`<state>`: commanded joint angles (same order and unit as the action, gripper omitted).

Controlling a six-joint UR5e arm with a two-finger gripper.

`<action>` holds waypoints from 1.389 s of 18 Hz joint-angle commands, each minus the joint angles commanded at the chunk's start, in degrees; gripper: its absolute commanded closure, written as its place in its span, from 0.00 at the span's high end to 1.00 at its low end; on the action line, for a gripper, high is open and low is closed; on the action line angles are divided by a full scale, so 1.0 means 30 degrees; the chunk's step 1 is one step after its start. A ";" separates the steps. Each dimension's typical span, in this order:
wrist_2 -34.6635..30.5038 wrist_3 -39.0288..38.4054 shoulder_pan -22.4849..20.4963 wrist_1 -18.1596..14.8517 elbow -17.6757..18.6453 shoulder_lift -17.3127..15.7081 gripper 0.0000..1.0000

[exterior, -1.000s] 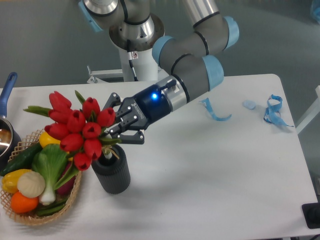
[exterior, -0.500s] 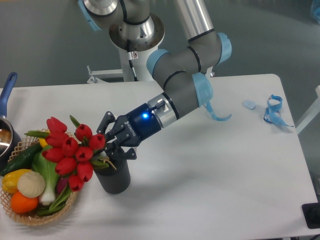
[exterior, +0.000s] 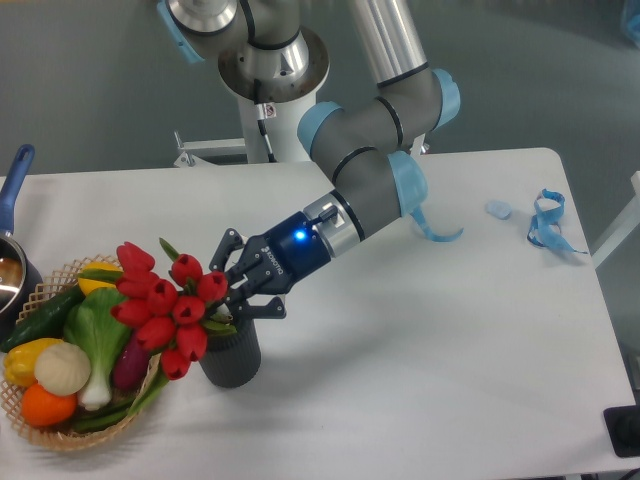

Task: Insert the flowers into the vase

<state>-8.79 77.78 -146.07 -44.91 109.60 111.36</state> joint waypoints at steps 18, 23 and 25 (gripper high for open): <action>-0.0117 0.1025 -0.0292 0.0000 -0.0057 -0.0204 1.00; -0.5496 0.1172 -0.0790 0.0000 0.0584 -0.2075 1.00; -0.6879 0.1172 -0.1286 -0.0029 0.0704 -0.2984 1.00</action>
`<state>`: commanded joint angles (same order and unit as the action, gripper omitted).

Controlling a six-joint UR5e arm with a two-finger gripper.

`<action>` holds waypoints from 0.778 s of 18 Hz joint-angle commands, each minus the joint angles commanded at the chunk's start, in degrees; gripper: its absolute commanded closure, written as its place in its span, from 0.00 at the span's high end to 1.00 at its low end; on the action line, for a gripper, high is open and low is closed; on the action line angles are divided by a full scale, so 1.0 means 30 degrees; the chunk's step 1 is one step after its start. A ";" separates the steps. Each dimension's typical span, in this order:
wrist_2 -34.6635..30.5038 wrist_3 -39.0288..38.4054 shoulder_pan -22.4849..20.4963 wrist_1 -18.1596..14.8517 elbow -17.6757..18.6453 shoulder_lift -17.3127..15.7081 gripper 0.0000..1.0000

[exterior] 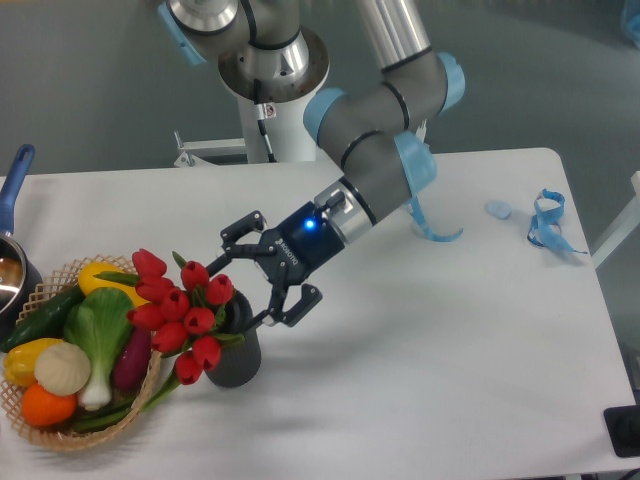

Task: Insert the flowers into the vase

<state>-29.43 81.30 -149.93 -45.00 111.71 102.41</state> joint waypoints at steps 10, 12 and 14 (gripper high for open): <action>-0.6386 0.0000 -0.4512 -0.0058 -0.2163 -0.3370 1.00; -0.9742 0.0058 -0.4631 -0.0263 -0.1908 -0.4714 1.00; -1.1864 0.0931 -0.4896 -0.0584 -0.2166 -0.4896 1.00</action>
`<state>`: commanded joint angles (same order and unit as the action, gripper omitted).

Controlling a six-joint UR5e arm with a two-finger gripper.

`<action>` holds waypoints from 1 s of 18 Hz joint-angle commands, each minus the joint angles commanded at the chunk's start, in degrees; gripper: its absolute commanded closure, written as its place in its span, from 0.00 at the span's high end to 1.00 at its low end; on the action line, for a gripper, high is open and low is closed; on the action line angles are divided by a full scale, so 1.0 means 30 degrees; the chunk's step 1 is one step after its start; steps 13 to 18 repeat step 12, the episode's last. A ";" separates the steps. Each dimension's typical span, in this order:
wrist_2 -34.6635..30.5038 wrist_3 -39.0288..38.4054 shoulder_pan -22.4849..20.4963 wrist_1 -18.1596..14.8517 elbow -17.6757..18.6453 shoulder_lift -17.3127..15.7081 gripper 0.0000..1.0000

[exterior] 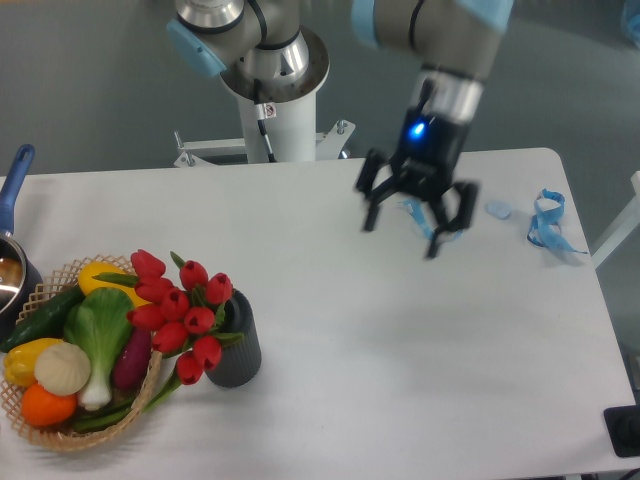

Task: Insert the flowers into the vase

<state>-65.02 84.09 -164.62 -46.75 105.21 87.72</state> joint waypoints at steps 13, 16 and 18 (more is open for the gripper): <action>-0.1941 0.8180 -0.1845 -0.4250 -0.0969 -0.0996 1.00; -0.1941 0.8180 -0.1845 -0.4250 -0.0969 -0.0996 1.00; -0.1941 0.8180 -0.1845 -0.4250 -0.0969 -0.0996 1.00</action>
